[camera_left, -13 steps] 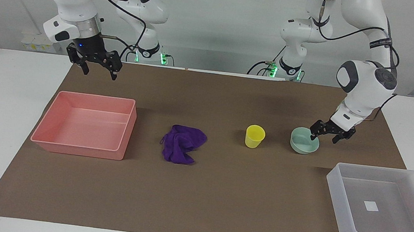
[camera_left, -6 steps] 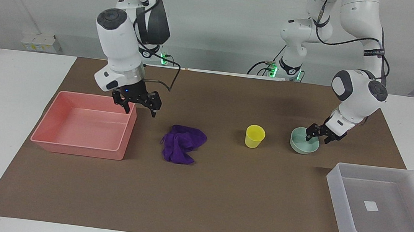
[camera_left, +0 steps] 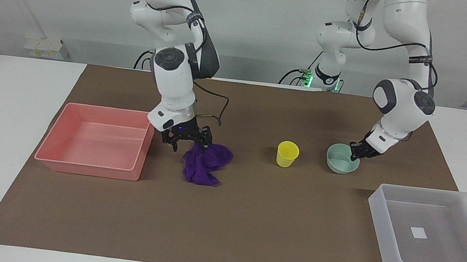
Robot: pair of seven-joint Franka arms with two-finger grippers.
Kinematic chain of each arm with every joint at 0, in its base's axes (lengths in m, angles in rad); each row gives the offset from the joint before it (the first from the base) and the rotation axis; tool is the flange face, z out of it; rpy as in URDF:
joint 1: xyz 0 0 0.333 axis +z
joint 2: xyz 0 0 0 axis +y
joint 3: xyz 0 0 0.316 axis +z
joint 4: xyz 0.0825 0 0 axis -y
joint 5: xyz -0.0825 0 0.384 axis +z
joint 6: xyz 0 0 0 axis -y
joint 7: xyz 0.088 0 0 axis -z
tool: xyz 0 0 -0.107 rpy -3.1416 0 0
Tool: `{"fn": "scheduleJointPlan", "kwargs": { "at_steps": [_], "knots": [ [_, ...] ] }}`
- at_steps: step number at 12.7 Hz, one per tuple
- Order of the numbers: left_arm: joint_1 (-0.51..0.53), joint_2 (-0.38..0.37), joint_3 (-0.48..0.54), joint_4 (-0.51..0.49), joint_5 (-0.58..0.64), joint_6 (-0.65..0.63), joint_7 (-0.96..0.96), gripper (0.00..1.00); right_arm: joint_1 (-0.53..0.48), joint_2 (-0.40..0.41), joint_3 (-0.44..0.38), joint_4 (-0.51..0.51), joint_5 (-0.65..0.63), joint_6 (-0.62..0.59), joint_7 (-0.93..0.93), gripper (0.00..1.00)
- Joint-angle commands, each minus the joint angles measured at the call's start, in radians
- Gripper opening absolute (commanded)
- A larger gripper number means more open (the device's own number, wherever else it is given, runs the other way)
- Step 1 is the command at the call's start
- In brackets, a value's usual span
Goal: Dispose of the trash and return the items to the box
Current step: 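Grasp the green bowl with the left gripper while the right gripper moves out, then place the green bowl in the clear box while the right gripper reaches the cloth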
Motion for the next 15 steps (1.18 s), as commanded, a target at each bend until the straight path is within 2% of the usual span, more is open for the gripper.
{"fn": "scheduleJointPlan", "kwargs": {
  "at_steps": [1, 3, 6, 9, 11, 13, 14, 15],
  "knots": [
    [0.013, -0.020, -0.006, 0.076, -0.018, -0.061, 0.022, 0.00, 0.029, 0.026, -0.001, -0.045, -0.008, 0.103, 0.010, 1.00],
    [0.018, -0.020, -0.006, 0.171, -0.018, -0.138, 0.025, 0.00, 0.045, 0.039, -0.003, -0.109, -0.016, 0.227, 0.010, 1.00],
    [0.051, 0.000, -0.005, 0.322, -0.016, -0.210, 0.038, 0.00, 0.043, 0.060, -0.003, -0.131, -0.135, 0.263, 0.010, 1.00],
    [0.084, 0.070, -0.005, 0.495, -0.014, -0.250, 0.030, 0.00, 0.045, 0.077, -0.003, -0.184, -0.149, 0.373, 0.010, 1.00],
    [0.088, 0.119, -0.003, 0.602, -0.013, -0.255, 0.025, 0.00, 0.045, 0.081, -0.003, -0.190, -0.149, 0.383, 0.011, 1.00],
    [0.096, 0.155, 0.001, 0.662, -0.011, -0.266, 0.024, 0.00, 0.045, 0.081, -0.003, -0.192, -0.149, 0.383, 0.008, 1.00],
    [0.123, 0.174, 0.001, 0.690, -0.008, -0.264, 0.024, 0.00, 0.037, 0.083, -0.003, -0.191, -0.149, 0.375, 0.004, 0.61],
    [0.142, 0.213, 0.001, 0.751, -0.004, -0.275, 0.024, 0.00, 0.037, 0.081, -0.003, -0.192, -0.149, 0.367, 0.007, 0.29]
  ]
}}
